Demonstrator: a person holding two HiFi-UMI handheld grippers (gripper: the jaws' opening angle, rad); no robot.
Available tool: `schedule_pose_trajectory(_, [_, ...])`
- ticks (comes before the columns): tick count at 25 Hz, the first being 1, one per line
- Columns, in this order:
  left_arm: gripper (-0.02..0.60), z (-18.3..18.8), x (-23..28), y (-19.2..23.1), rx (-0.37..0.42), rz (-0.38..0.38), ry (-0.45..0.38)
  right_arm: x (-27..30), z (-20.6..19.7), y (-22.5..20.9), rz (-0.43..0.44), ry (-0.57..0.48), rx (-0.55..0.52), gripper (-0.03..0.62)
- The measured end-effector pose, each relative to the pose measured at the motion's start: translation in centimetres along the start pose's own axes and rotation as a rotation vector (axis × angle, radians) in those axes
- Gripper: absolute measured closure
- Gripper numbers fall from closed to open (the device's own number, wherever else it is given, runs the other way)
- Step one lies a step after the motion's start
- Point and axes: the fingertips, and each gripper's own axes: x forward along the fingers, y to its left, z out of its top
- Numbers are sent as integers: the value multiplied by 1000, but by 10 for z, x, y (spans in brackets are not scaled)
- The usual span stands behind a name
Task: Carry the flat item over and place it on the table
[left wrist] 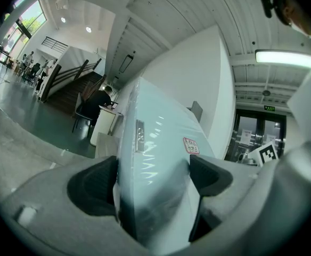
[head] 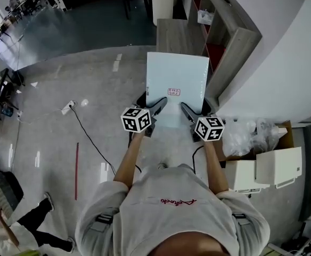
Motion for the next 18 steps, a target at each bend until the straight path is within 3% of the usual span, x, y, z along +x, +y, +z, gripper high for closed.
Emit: schedule_pose_trajectory(18, [146, 12, 90, 55, -24, 0, 19, 83, 11, -64, -13, 21, 10, 134])
